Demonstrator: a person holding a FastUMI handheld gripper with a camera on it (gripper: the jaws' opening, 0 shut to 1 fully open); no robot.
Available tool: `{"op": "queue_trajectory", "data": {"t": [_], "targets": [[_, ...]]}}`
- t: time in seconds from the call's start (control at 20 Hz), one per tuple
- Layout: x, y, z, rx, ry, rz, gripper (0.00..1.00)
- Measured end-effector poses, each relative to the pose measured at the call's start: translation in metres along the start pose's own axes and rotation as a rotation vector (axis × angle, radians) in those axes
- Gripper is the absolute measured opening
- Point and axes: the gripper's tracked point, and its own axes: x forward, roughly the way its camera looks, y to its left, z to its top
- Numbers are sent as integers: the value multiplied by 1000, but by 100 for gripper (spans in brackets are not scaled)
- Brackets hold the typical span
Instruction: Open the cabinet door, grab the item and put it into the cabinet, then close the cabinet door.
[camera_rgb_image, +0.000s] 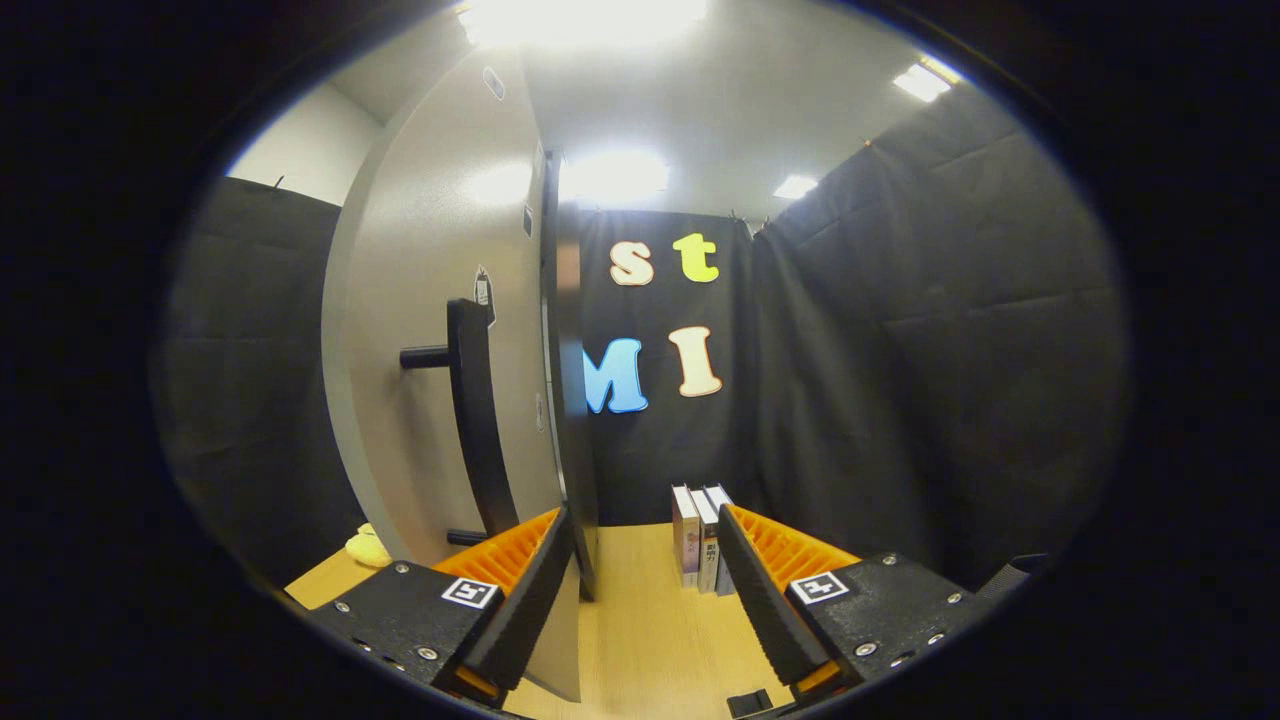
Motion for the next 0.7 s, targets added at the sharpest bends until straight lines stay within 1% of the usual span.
{"op": "queue_trajectory", "data": {"t": [0.1,0.35,0.6,0.7], "targets": [[-7,6,-3,-2,1,-41,90],[-23,41,-8,20,0,-127,90],[-29,103,-11,6,-9,-146,90],[-27,133,-10,-14,-21,-136,90]]}}
